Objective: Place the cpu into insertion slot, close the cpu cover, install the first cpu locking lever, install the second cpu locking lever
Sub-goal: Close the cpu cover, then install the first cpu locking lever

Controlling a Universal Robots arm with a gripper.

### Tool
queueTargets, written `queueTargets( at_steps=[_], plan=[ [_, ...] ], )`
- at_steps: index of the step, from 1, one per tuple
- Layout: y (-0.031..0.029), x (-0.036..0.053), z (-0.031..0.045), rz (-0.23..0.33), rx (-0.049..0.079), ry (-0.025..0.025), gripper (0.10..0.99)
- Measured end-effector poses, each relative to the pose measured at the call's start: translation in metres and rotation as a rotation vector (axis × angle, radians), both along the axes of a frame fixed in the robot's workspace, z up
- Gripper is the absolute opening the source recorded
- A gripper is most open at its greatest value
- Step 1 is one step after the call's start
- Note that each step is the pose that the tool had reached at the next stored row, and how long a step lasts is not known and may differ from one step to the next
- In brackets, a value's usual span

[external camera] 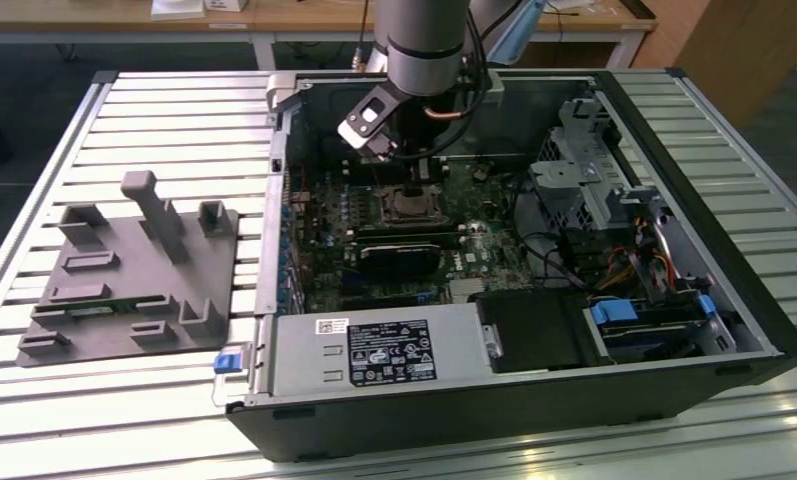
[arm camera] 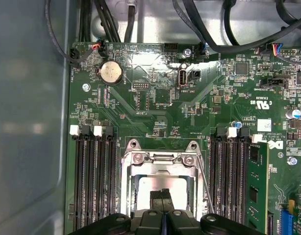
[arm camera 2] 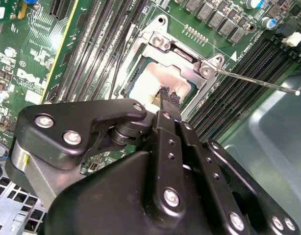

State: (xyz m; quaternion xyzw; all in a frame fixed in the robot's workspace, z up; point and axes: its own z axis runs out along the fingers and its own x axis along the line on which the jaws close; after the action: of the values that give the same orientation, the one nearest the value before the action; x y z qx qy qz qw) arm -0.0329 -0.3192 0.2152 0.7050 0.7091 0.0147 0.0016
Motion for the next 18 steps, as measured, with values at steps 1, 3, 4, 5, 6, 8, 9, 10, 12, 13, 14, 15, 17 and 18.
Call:
queueTargets(
  at_steps=[1,3,4,5,6,8,9,10,12,13,14,15,17,18],
  plan=[
    [0.0000,0.0000,0.0001,0.000,0.000,0.0000,0.106],
    [0.0000,0.0000,0.0007,0.000,0.000,0.0001,0.106],
    [0.0000,0.0000,0.0010,0.000,0.000,0.0002,0.106],
    [0.0000,0.0000,0.0013,0.000,0.000,0.0001,0.106],
    [-0.0001,0.0000,0.0017,0.000,0.000,0.0001,0.106],
    [0.0000,0.0000,0.0030,0.000,0.000,0.0001,0.106],
    [0.0000,0.0000,0.0037,0.000,0.000,0.0001,0.106],
    [0.0000,0.0000,0.0046,0.000,0.000,0.0001,0.106],
    [0.0000,0.0000,0.0064,0.000,0.000,0.0001,0.106],
    [0.0000,0.0000,0.0075,0.000,0.000,0.0001,0.106],
    [0.0000,0.0000,0.0087,0.000,0.000,0.0001,0.106],
    [0.0000,0.0000,0.0099,0.000,0.000,0.0001,0.106],
    [0.0000,0.0000,0.0126,0.000,0.000,0.0002,0.106],
    [0.0000,0.0000,0.0139,0.000,0.000,0.0002,0.106]
  ],
)
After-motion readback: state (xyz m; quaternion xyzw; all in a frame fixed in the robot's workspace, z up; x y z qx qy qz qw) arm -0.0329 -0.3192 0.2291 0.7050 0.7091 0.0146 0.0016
